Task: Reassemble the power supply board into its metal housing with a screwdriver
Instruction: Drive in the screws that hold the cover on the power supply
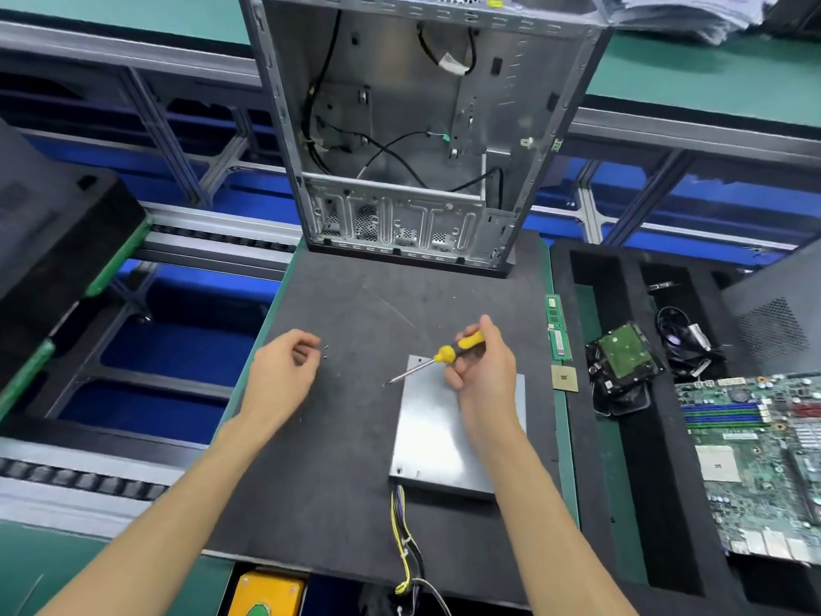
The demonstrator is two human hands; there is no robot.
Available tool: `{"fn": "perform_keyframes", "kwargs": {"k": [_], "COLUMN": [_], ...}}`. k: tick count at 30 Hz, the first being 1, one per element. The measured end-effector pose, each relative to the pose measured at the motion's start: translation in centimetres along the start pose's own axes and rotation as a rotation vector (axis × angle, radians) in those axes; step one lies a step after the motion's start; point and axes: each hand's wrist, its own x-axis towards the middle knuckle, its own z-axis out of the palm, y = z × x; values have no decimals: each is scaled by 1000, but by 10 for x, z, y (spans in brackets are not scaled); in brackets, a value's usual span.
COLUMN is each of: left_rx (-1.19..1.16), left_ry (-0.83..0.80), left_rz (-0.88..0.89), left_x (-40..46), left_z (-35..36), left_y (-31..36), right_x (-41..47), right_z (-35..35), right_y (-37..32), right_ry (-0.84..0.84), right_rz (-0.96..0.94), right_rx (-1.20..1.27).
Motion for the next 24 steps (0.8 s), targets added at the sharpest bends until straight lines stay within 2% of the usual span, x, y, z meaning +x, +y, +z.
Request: {"fn": "perform_keyframes", "kwargs": {"k": [2, 5, 10, 13, 15, 19, 21, 24], "left_rx": [89, 186, 345, 354, 100, -658, -855, -932], "left_ry": [-29, -18, -39, -67, -77, -257, -345, -370], "left_rz": [8, 116, 232, 210, 88, -101, -136, -172], "left_x": [9, 15, 18, 15, 7, -23, -37, -46], "left_z": [7, 17, 21, 18, 15, 6, 1, -1], "left_y": [-19, -29, -28, -19, -3, 43, 60, 74], "right_x": [3, 4, 3, 3, 3, 1, 1, -2], "right_z": [-2, -5, -7, -7, -8, -10, -10, -9], "right_y": [1, 1, 1, 1, 3, 4, 4, 5], "right_ry": [-6, -15, -34, -35, -36, -39, -35, -32], "right_rz": [21, 11, 11, -11, -37, -61, -58, -63], "right_rx": [103, 183, 178, 175, 188, 262, 278, 272]}}
